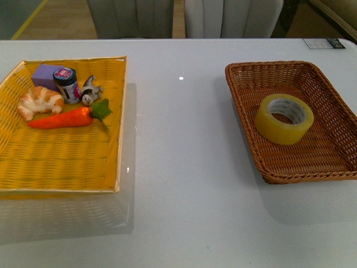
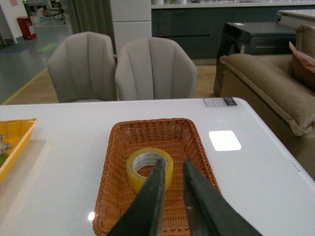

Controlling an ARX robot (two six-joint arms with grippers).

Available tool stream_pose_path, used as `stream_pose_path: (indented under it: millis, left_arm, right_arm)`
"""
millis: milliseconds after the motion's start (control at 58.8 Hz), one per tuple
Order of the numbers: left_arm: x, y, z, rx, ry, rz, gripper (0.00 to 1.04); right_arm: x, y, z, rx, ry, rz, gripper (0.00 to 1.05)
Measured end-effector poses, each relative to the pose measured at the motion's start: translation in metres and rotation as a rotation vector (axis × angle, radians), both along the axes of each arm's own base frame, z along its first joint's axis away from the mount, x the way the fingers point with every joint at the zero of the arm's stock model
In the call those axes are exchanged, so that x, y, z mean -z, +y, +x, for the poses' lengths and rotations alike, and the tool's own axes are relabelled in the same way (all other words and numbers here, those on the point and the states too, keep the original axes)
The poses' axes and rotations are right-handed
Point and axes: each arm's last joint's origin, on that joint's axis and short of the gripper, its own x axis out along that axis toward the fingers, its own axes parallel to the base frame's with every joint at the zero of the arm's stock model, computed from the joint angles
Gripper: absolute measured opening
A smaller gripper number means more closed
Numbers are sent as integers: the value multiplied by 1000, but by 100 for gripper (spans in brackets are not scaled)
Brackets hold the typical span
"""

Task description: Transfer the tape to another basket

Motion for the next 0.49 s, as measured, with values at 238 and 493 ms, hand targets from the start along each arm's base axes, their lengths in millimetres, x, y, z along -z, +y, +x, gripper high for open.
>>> stream_pose_path:
  millis: [238,493]
  left_arm:
    - [0,0,0,0,0,0,59]
    - [0,0,0,0,0,2,97]
  right_arm:
    - [0,0,0,0,0,0,77]
    - [0,0,0,0,0,0,96]
